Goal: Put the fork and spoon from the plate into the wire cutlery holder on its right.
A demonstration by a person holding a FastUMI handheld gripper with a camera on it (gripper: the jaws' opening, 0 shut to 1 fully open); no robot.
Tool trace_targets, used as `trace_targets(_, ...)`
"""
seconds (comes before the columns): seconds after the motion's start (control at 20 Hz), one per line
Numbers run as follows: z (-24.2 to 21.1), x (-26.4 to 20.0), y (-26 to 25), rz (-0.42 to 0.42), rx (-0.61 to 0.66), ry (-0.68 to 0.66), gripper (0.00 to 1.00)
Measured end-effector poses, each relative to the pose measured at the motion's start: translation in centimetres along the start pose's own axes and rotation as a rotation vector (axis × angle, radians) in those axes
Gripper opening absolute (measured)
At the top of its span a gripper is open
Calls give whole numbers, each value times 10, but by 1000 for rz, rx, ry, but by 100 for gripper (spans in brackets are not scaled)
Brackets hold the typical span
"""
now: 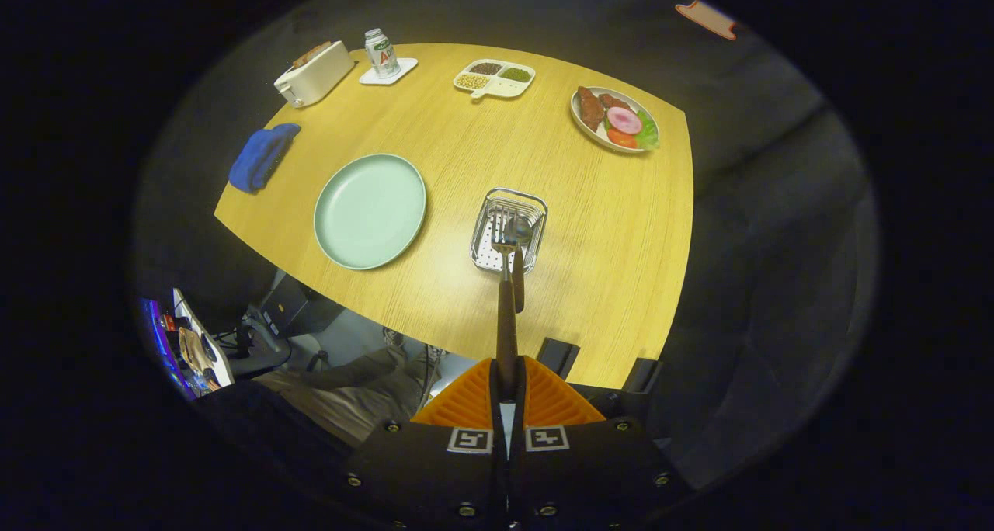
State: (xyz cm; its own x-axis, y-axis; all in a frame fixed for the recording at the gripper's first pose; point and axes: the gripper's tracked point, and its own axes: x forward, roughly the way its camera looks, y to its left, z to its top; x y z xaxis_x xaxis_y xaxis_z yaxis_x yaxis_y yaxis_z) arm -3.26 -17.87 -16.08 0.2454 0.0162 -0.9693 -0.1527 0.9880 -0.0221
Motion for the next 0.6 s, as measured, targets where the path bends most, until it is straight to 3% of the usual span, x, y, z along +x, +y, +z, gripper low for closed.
trace_targets(0.6,29,35,-12,9,-65,160,1)
